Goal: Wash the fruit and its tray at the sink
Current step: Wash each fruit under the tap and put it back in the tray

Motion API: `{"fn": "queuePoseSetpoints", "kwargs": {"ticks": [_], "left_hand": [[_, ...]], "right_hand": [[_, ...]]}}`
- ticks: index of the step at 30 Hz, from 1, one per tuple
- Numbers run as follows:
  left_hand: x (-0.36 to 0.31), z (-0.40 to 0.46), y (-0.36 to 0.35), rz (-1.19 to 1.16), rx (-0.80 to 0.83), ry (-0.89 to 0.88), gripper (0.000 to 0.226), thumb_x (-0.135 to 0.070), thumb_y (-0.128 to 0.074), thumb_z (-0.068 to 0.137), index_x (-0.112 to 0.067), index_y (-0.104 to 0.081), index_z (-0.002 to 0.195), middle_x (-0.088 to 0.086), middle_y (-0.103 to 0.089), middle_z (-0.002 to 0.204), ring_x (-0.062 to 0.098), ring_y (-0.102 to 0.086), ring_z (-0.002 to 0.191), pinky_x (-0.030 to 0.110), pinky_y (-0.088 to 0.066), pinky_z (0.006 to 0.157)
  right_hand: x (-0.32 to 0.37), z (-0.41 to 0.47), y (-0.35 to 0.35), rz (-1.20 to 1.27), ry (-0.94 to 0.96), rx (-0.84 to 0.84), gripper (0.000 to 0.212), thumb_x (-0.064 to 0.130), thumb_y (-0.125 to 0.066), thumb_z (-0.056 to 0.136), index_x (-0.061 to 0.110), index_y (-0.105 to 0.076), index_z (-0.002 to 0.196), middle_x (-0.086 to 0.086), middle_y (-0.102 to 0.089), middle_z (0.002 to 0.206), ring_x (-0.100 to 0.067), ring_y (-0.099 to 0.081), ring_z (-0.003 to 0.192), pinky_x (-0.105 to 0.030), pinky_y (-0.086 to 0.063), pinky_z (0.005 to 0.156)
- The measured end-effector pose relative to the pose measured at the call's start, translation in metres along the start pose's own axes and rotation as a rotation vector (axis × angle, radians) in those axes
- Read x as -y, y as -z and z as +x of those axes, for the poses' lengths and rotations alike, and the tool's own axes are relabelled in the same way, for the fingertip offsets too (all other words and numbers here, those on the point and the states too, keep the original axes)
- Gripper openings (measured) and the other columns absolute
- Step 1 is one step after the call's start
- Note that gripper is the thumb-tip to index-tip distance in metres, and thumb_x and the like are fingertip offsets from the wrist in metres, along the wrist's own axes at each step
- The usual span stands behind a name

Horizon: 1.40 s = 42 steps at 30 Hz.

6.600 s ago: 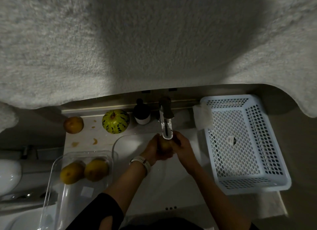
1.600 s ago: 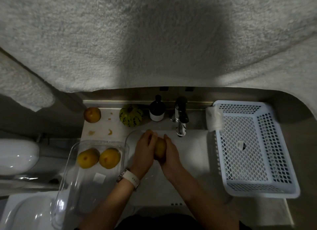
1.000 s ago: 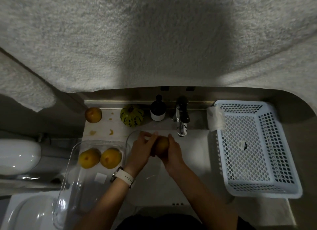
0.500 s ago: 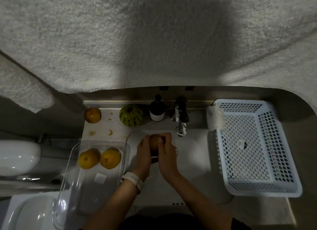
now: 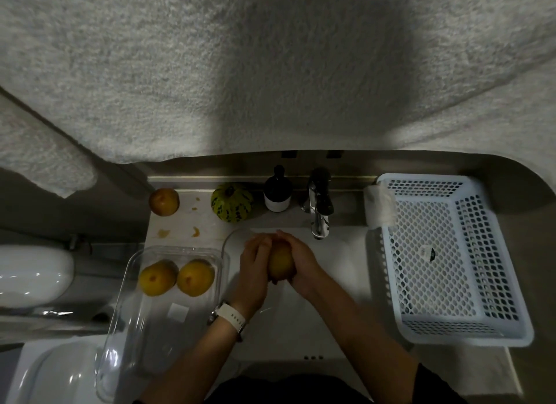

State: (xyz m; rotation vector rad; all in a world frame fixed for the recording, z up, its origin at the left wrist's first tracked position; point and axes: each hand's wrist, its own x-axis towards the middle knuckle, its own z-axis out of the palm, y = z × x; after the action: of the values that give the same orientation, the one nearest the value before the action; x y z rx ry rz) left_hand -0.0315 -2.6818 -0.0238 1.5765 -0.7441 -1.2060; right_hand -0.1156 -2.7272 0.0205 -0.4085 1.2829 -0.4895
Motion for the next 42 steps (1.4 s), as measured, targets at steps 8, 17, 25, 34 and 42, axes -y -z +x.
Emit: {"fn": "queuePoseSetpoints", "kwargs": {"ticks": [8, 17, 25, 34, 42], "left_hand": [[0.004, 0.005, -0.011, -0.252, -0.12, 0.372, 0.036, -0.038, -0.037, 0.102, -0.016, -0.064, 0.108, 0.009, -0.069, 0.099, 0.024, -0.068, 0.092, 0.04, -0.058, 0.076], [-0.008, 0.001, 0.006, 0.206, 0.216, -0.222, 0.032, -0.029, -0.036, 0.097, -0.024, -0.062, 0.114, -0.003, -0.07, 0.104, 0.006, -0.067, 0.096, 0.024, -0.053, 0.082], [-0.017, 0.007, 0.013, 0.783, 0.336, -0.642, 0.052, -0.048, -0.034, 0.093, -0.011, -0.057, 0.123, 0.006, -0.066, 0.098, 0.021, -0.063, 0.081, 0.039, -0.049, 0.07], [-0.004, 0.003, -0.02, 0.096, 0.012, 0.068, 0.014, -0.017, -0.045, 0.1, -0.006, -0.054, 0.098, 0.006, -0.064, 0.083, 0.018, -0.063, 0.078, 0.018, -0.05, 0.063], [-0.018, 0.009, -0.019, -0.176, 0.319, 0.681, 0.05, -0.051, -0.037, 0.1, -0.013, -0.066, 0.114, 0.014, -0.071, 0.111, 0.028, -0.07, 0.098, 0.039, -0.058, 0.071]], "right_hand": [[-0.042, 0.001, -0.001, -0.473, 0.723, -0.175, 0.03, 0.022, -0.039, 0.103, 0.022, -0.066, 0.117, 0.007, -0.064, 0.12, -0.003, -0.057, 0.112, -0.026, -0.045, 0.1], [-0.007, 0.015, 0.007, -0.54, 0.401, -0.083, 0.033, 0.02, -0.041, 0.101, -0.004, -0.062, 0.105, -0.022, -0.065, 0.105, -0.036, -0.061, 0.099, -0.038, -0.047, 0.09], [-0.004, 0.01, 0.022, 0.207, -0.307, 0.052, 0.038, 0.032, -0.038, 0.097, 0.007, -0.066, 0.093, -0.015, -0.073, 0.08, -0.027, -0.071, 0.071, -0.037, -0.051, 0.067], [-0.032, 0.008, 0.009, -0.076, 0.29, -0.208, 0.026, 0.024, -0.046, 0.098, 0.011, -0.068, 0.099, -0.011, -0.071, 0.099, -0.021, -0.068, 0.092, -0.039, -0.056, 0.084], [-0.038, -0.001, 0.043, -0.619, 0.595, -0.042, 0.044, 0.026, -0.048, 0.1, 0.019, -0.044, 0.143, 0.011, -0.052, 0.132, -0.002, -0.05, 0.122, -0.016, -0.038, 0.104]]}}
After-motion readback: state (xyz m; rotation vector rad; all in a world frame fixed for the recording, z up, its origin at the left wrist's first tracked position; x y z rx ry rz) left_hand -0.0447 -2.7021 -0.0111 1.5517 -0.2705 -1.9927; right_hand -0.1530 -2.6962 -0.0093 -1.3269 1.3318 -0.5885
